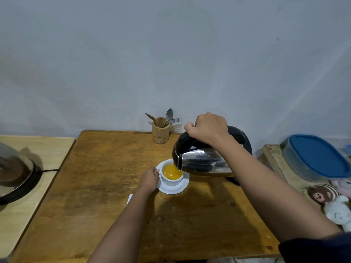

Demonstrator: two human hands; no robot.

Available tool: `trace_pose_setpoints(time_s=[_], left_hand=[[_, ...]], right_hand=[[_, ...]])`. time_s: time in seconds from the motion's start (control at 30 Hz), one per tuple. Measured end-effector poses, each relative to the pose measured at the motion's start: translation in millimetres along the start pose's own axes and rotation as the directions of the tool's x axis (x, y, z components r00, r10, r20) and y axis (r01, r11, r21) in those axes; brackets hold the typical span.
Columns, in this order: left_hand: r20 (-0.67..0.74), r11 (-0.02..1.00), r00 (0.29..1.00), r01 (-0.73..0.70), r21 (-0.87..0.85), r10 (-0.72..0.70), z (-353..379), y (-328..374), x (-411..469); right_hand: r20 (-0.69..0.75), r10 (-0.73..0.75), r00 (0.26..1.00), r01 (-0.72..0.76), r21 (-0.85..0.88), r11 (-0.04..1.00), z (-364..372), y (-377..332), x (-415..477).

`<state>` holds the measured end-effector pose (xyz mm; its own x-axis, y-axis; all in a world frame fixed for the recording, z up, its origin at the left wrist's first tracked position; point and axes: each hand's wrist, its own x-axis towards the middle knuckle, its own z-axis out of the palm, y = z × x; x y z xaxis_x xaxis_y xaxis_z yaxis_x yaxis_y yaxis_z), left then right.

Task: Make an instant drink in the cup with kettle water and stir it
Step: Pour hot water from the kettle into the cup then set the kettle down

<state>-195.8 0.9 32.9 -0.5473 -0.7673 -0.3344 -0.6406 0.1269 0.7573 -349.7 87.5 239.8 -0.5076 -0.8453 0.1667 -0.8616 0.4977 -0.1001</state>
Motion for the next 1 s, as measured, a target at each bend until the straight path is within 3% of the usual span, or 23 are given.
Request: trace_pose_setpoints(time_s=[0.47, 0.7, 0.9, 1.0], left_hand=[[-0.016, 1.000, 1.000, 0.003, 0.003, -0.003, 0.4, 1.2, -2.0], [0.017, 1.000, 1.000, 0.022, -0.009, -0.021, -0.8, 1.3, -0.9], [0.001, 0.999, 1.000, 0.032, -0.016, -0.031, 1.9, 0.4, -0.5], [-0.012, 1.000, 1.000, 0.019, -0.005, -0.019, 3.7, 0.4, -1.5]], right_hand=[[-0.023, 0.040, 0.999, -0.039, 0.048, 0.998, 4.5, 8.1, -6.8], [-0.025, 0.173, 0.985, -0.169, 0.126, 0.978, 8.0, 24.8, -19.4], [0.029, 0.354, 0.935, -0.346, 0.302, 0.888, 12.4, 54.3, -39.6], [0.098, 0.460, 0.883, -0.455, 0.423, 0.783, 17.8, 74.1, -49.6]])
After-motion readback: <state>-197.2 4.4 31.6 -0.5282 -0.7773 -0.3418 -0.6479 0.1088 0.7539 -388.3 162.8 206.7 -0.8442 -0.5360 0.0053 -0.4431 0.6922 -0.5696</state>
